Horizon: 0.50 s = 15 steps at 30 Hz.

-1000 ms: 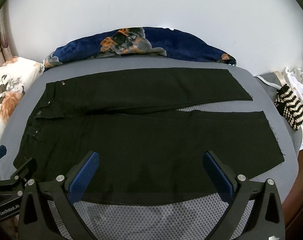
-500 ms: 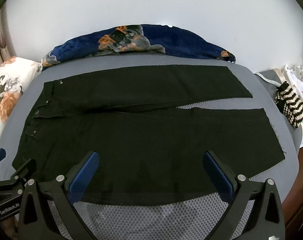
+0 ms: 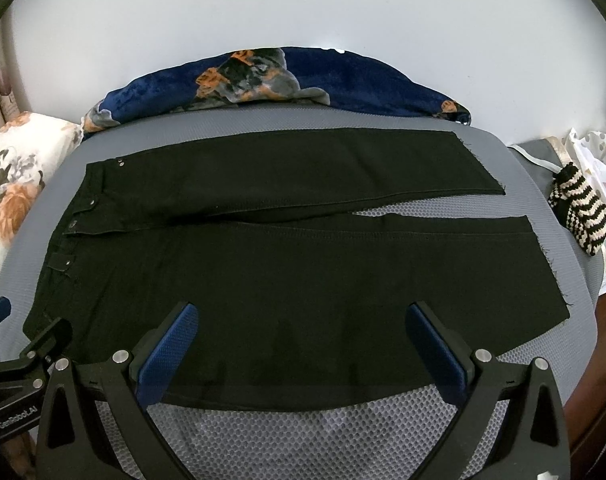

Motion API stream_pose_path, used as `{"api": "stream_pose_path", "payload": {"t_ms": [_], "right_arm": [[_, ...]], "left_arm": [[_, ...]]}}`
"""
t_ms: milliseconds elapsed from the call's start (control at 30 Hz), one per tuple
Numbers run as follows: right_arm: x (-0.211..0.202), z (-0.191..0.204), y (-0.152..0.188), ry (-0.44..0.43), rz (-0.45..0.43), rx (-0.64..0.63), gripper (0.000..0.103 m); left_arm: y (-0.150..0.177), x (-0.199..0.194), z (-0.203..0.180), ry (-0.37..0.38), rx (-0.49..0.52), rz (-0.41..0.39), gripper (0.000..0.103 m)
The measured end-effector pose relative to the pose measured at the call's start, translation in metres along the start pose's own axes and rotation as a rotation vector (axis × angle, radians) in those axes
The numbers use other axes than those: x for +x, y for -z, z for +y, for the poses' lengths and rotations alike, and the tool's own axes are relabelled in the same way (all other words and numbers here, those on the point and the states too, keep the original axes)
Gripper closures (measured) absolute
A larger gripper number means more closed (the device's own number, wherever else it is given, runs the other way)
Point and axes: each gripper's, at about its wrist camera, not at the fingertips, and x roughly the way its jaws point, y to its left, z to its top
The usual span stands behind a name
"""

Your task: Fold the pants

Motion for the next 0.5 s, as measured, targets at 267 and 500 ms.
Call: {"api": "stream_pose_path", "payload": {"t_ms": [267, 500], "right_arm": [[0.002, 0.000, -0.001, 0.003, 0.001, -0.003, 0.000], [0.005, -0.001, -0.005, 0.005, -0.002, -0.006, 0.000]], "left_arm": [[-0.001, 0.000, 0.000, -0.002, -0.006, -0.004, 0.000], [-0.010, 0.007, 0.009, 0.005, -0.027, -0.002, 0.000]]}}
